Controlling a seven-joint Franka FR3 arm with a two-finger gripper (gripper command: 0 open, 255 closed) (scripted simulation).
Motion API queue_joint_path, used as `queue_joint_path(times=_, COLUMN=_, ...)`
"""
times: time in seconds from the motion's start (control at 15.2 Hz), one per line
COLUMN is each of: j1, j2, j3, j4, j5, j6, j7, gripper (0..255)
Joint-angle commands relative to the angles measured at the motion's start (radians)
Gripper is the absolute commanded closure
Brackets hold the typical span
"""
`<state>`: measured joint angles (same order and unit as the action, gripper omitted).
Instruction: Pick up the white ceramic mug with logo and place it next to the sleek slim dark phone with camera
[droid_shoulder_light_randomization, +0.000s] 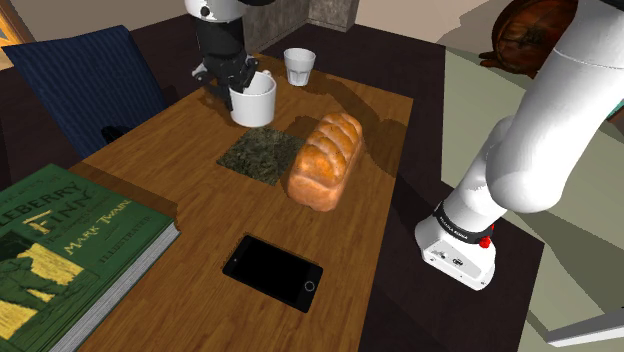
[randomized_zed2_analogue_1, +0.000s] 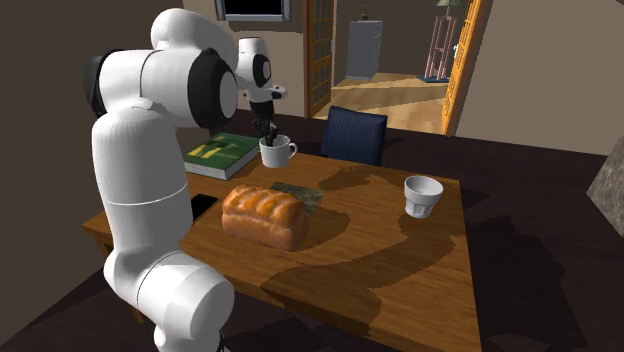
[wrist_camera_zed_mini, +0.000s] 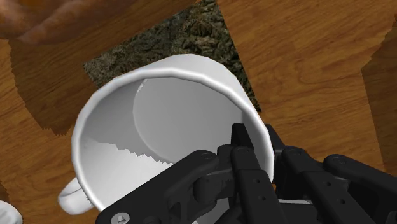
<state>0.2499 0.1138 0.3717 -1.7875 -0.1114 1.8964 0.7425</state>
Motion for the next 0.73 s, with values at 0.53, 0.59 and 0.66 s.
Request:
queue_joint_path(times=0.53, j1=0.124, j2=-0.015, j3=0.101, j4=-0.023, j5=-0.003, j6=-0.010, j7=0.227, gripper=255)
queue_joint_path(times=0.59, j1=0.137, j2=-0.011, j3=0.111, j4=-0.019, j5=-0.005, j6=-0.013, j7=0.251, gripper=255)
queue_joint_path(times=0.66, j1=0.151, j2=-0.007, j3=0.121, j4=-0.014, j5=-0.008, j6=-0.016, j7=0.275, gripper=255)
